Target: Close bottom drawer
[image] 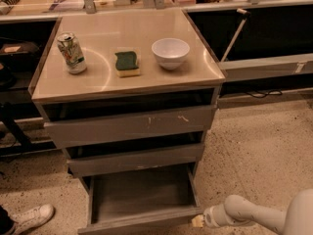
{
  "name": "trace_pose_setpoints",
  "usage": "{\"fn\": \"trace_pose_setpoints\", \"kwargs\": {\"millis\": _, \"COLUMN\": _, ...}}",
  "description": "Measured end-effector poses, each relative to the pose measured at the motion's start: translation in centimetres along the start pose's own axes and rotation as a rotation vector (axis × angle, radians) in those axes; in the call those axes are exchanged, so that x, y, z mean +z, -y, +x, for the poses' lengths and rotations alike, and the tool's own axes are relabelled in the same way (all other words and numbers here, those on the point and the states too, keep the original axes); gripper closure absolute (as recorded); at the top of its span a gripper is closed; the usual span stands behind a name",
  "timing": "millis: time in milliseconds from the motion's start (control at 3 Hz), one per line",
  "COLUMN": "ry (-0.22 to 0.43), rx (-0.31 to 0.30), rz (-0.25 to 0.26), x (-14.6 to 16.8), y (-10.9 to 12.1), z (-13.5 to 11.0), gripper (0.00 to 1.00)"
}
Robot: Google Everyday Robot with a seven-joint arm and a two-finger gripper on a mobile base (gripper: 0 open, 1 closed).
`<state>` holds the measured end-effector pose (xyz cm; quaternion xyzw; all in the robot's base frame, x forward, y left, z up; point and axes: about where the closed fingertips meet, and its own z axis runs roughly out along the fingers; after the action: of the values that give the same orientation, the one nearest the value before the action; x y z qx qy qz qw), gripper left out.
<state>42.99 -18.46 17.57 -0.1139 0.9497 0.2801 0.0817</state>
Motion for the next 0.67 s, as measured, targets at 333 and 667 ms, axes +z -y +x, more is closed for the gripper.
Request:
{"fn": "trace_pose_setpoints", "kwargs": {"millis": 333, "ry": 0.070, "rx": -0.036, "rz": -0.026, "x": -1.22, "y": -0.86, "z": -2.72, "gripper": 1.00}}
{"fn": "trace_pose_setpoints", "kwargs": {"millis": 667, "ry": 0.070, "rx": -0.036, "rz": -0.026, "x": -1.22, "y": -0.86, "z": -2.73, "gripper": 1.00}}
